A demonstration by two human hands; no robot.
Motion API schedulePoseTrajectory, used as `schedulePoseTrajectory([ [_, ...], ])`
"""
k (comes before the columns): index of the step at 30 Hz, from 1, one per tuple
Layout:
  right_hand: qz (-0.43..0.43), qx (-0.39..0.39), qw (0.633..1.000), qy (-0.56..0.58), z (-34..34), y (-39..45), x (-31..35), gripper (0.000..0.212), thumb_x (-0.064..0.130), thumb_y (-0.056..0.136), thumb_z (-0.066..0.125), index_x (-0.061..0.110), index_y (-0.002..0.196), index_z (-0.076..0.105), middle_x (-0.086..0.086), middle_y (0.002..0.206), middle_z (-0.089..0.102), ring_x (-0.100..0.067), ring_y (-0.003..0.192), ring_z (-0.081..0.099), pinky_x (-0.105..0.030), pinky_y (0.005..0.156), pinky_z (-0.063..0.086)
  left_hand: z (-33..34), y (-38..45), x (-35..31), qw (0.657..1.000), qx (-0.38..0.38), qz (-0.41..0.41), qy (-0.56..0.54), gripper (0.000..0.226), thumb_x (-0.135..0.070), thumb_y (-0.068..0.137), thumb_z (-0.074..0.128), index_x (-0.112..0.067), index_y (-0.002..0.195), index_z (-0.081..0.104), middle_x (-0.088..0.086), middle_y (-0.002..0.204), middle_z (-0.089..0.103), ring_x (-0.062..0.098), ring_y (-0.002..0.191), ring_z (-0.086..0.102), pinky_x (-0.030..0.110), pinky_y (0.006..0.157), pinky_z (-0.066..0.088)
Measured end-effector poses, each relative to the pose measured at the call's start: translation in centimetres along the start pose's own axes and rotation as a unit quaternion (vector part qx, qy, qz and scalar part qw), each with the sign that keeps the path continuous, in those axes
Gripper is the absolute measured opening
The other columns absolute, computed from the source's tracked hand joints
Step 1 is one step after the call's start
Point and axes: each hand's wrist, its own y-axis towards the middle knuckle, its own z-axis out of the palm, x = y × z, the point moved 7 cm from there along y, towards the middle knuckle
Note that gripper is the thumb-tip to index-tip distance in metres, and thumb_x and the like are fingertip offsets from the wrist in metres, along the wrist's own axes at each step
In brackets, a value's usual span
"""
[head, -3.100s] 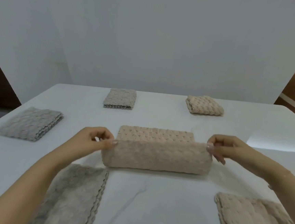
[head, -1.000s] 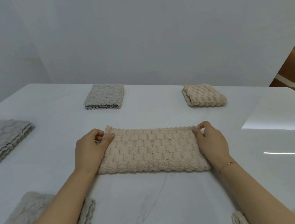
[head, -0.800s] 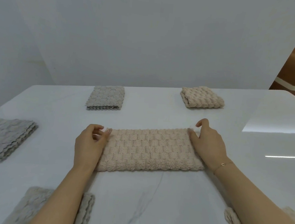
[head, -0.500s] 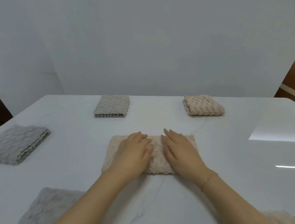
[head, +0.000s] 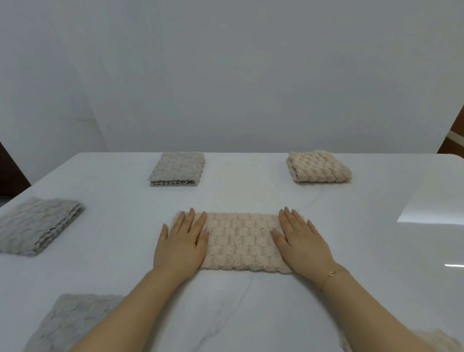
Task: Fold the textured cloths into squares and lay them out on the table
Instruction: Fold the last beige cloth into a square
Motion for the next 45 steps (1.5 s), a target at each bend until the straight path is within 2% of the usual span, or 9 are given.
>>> schedulePoseTrajectory([
  [5,-0.013,0.002,0.999,0.037,-0.9,0.1,-0.3,0.056,0.04,0.102,0.021,0.015,0.152,0.013,0.002,0.16,0.009,-0.011,0.147,0.004,-0.031,0.119,0.001,-0.3,0.1,0.0,0.999,0.03,-0.033,-0.005,0.052,-0.04,0.101,0.011,-0.029,0.152,0.005,-0.005,0.161,-0.005,0.011,0.147,-0.007,0.045,0.118,-0.006],
  [8,-0.02,-0.018,0.983,0.184,-2.6,0.0,-1.3,0.045,0.03,0.102,0.035,0.012,0.143,0.038,-0.002,0.151,0.036,-0.014,0.139,0.03,-0.023,0.112,0.019,-2.2,-0.4,-1.8,0.999,-0.029,-0.026,0.024,0.05,-0.035,0.102,0.016,-0.019,0.15,0.021,0.002,0.161,0.006,0.015,0.148,0.003,0.046,0.118,-0.002],
  [12,0.041,-0.028,0.919,0.392,-4.0,-0.2,-3.9,0.033,0.027,0.1,0.042,0.015,0.127,0.058,-0.002,0.124,0.061,-0.014,0.108,0.056,-0.016,0.081,0.042,-4.7,-3.1,-8.6,0.971,-0.126,0.174,-0.107,0.032,-0.032,0.098,0.044,-0.019,0.126,0.053,-0.004,0.132,0.048,0.016,0.123,0.042,0.031,0.102,0.035],
  [17,0.048,-0.067,0.88,0.468,-4.8,0.0,-5.5,0.024,0.015,0.099,0.044,0.016,0.115,0.063,0.001,0.12,0.063,-0.013,0.115,0.055,-0.032,0.107,0.038,-1.9,-6.0,-16.5,0.919,-0.079,0.358,-0.146,0.019,-0.028,0.089,0.061,-0.013,0.101,0.064,-0.003,0.102,0.055,0.013,0.096,0.047,0.027,0.077,0.044],
  [25,0.041,-0.067,0.87,0.487,-4.6,0.3,-6.2,0.023,0.012,0.096,0.048,0.017,0.112,0.064,0.004,0.115,0.064,-0.012,0.114,0.056,-0.026,0.101,0.039,0.8,-5.2,-18.0,0.924,-0.141,0.323,-0.145,0.021,-0.03,0.093,0.053,-0.012,0.085,0.06,-0.002,0.087,0.053,0.014,0.08,0.045,0.025,0.069,0.039],
  [29,0.019,-0.045,0.865,0.5,-4.7,0.2,-6.0,0.031,0.002,0.095,0.043,0.017,0.114,0.062,0.002,0.119,0.063,-0.013,0.117,0.056,-0.026,0.102,0.039,-0.1,-5.0,-16.7,0.938,-0.105,0.213,-0.252,0.02,-0.031,0.097,0.047,-0.017,0.085,0.055,-0.009,0.086,0.053,0.008,0.081,0.045,0.02,0.072,0.036],
  [35,-0.031,0.037,0.81,0.584,-5.3,-0.2,-3.8,0.039,0.022,0.088,0.05,0.02,0.127,0.057,0.003,0.123,0.066,-0.012,0.117,0.058,-0.033,0.103,0.04,-2.7,-6.3,-13.4,0.871,-0.061,0.092,-0.478,0.015,-0.026,0.095,0.053,-0.02,0.083,0.058,-0.011,0.072,0.058,-0.002,0.062,0.049,0.012,0.06,0.038],
  [40,-0.105,0.136,0.75,0.638,-5.4,-1.2,-0.9,0.052,0.012,0.074,0.052,0.004,0.126,0.054,-0.011,0.129,0.061,-0.021,0.121,0.056,-0.037,0.103,0.044,-5.2,-8.0,-9.2,0.795,-0.111,0.032,-0.595,0.01,-0.022,0.095,0.052,-0.027,0.102,0.056,-0.004,0.076,0.056,0.005,0.063,0.048,0.017,0.059,0.041],
  [45,-0.102,0.112,0.756,0.636,-4.2,-1.3,1.4,0.044,0.001,0.076,0.07,-0.001,0.117,0.055,-0.016,0.111,0.068,-0.025,0.105,0.064,-0.033,0.095,0.049,-7.4,-8.8,-5.7,0.815,-0.151,0.028,-0.558,0.022,-0.014,0.097,0.049,-0.033,0.101,0.059,-0.008,0.072,0.054,0.004,0.058,0.043,0.016,0.053,0.039],
])
